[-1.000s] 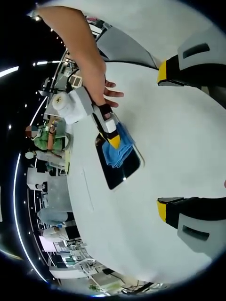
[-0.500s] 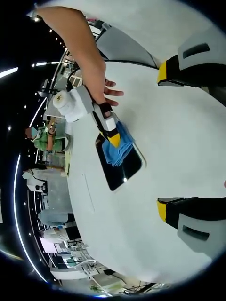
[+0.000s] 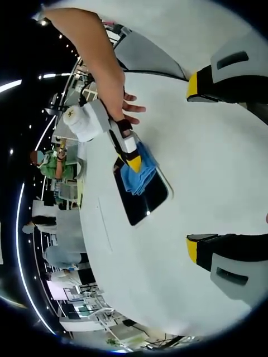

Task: Wipe the mirror surface with the cleaning cloth until all visible marks leave the cleaned area.

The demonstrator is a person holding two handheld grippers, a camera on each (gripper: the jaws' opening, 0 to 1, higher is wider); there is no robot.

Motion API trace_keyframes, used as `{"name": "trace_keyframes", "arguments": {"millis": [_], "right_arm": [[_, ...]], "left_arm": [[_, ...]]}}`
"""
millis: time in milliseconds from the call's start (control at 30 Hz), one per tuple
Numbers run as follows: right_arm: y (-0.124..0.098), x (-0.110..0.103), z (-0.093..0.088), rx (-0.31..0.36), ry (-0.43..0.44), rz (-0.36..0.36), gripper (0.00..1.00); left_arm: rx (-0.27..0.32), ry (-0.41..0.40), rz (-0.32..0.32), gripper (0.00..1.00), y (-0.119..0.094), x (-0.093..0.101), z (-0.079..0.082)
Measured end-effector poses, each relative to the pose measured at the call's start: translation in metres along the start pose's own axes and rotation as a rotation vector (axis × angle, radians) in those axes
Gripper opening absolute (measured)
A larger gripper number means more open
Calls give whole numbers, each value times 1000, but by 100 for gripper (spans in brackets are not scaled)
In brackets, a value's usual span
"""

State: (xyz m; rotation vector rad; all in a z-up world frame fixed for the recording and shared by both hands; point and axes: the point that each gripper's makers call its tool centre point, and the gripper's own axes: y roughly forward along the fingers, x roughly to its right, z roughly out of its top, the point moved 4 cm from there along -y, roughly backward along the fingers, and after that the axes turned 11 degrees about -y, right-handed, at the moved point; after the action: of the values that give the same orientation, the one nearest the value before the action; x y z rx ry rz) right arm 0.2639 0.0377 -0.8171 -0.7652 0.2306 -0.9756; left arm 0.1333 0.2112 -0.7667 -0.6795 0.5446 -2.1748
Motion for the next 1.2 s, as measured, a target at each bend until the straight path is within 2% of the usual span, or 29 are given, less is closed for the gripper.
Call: {"name": "trace_keyframes", "arguments": {"millis": [1200], "right_arm": [[-14,30,-19,-19,16,-25,26]], "left_arm": [[-4,13,8,99,-1,-1,0]]}}
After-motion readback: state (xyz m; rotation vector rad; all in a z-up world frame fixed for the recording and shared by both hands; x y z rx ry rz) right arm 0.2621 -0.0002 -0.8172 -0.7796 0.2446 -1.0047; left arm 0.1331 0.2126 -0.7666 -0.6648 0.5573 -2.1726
